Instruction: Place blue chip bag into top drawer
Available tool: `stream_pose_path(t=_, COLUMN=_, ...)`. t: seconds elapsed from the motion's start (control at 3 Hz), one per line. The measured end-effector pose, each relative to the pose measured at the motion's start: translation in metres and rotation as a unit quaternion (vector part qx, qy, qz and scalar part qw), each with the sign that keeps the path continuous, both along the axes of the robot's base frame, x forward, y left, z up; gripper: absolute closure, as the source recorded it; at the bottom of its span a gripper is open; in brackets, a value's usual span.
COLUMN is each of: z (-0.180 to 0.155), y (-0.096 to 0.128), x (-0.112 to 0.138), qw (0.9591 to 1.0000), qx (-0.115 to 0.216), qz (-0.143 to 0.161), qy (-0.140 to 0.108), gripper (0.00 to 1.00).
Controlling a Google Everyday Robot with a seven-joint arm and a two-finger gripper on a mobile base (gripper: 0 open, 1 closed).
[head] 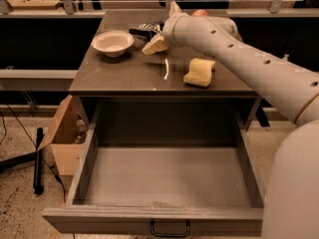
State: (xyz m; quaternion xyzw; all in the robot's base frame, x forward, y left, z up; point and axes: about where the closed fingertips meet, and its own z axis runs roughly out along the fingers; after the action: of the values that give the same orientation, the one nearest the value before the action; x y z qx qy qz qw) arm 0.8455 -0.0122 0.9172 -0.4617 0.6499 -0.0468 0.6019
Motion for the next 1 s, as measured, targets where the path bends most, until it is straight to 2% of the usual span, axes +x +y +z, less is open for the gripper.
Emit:
stream_pose_path(t=0.33, z=-0.008, y=0.001, x=0.017, qw=0.9999, qx=0.001, qz=-0.011, qy=-0.006, gripper=0.20)
stream_pose_path(t=1.0, z=-0.011, y=0.009, x=0.030, qw=0.9998, qx=-0.002, qz=-0.012, qy=-0.015, gripper=0.66)
